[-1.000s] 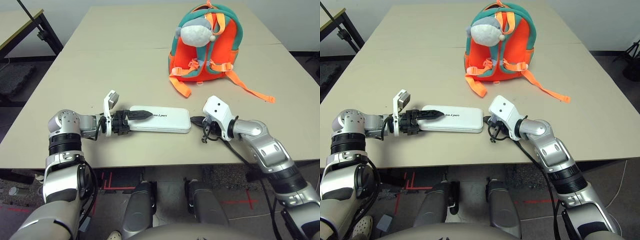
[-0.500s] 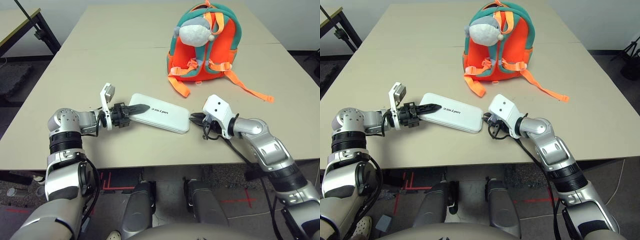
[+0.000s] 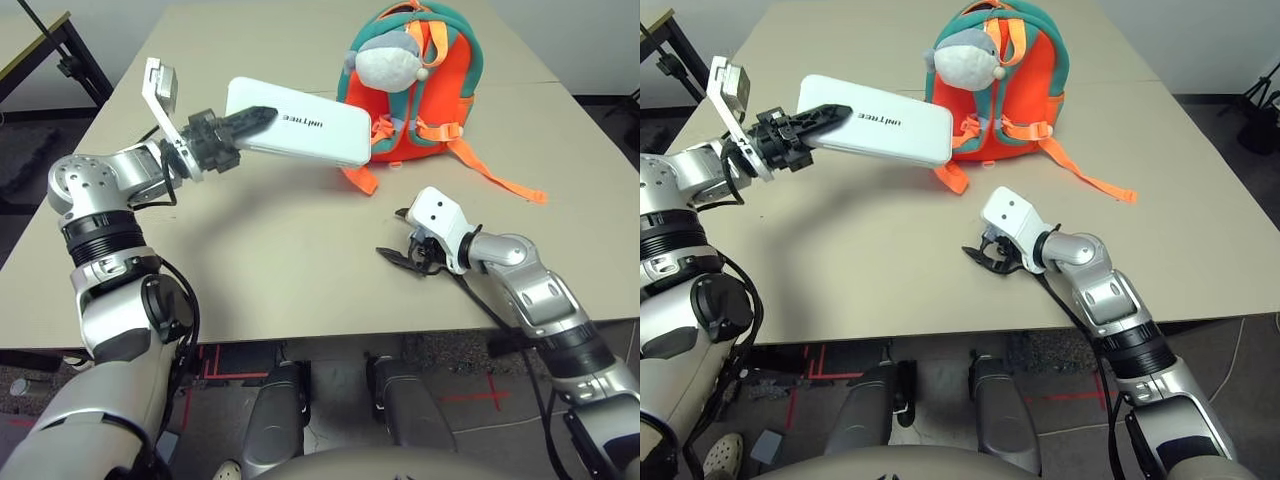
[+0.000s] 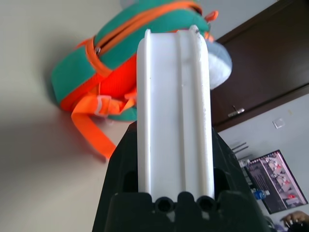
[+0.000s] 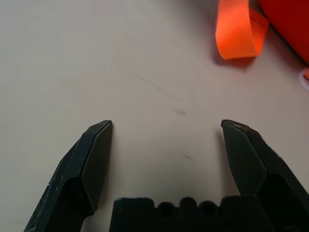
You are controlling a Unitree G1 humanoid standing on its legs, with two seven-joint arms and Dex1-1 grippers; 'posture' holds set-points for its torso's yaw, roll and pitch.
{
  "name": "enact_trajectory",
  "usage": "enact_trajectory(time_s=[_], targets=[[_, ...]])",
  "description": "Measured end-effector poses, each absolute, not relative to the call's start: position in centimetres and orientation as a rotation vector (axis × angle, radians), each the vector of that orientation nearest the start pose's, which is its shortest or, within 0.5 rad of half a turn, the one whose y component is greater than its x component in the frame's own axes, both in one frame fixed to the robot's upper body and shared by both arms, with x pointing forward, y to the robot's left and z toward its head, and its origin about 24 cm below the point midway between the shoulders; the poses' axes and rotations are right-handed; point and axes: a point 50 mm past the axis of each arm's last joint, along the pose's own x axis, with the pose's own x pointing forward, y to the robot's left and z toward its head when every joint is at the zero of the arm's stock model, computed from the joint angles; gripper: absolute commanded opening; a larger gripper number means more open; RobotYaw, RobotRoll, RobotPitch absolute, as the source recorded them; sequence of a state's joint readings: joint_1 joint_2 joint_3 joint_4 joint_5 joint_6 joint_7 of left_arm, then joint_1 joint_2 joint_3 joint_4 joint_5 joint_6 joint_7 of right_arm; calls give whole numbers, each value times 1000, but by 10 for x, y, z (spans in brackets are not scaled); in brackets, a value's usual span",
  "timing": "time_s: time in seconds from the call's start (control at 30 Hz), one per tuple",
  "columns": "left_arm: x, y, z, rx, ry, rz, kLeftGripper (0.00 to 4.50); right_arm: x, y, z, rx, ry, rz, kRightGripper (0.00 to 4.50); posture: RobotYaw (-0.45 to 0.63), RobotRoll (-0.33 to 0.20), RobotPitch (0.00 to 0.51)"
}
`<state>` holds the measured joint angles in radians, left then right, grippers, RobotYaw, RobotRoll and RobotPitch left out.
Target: Put the pencil case into the backpack and zip it.
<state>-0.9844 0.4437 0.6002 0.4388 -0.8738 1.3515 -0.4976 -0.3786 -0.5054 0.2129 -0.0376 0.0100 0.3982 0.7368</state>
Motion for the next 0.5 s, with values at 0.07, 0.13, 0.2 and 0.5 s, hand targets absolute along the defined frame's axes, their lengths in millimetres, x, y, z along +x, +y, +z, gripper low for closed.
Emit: enact_trajectory(time_s=[0.07,0.13,0.2,0.5], targets=[[344,211,247,-830,201,-855,1337,301,-157,106,-485,230,786,4500,-165,0,152],[343,214,263,-798,110,-868,1337,306,-162,111,-426,227,719,4500,-166,0,153],[341,216,277,-792,32,-897,1337,311,-166,119,-361,215,655,4500,-166,0,153],[328,237,324,-790,-235,-977,1337,330,-181,143,-144,160,482,4500,-167,0,155]])
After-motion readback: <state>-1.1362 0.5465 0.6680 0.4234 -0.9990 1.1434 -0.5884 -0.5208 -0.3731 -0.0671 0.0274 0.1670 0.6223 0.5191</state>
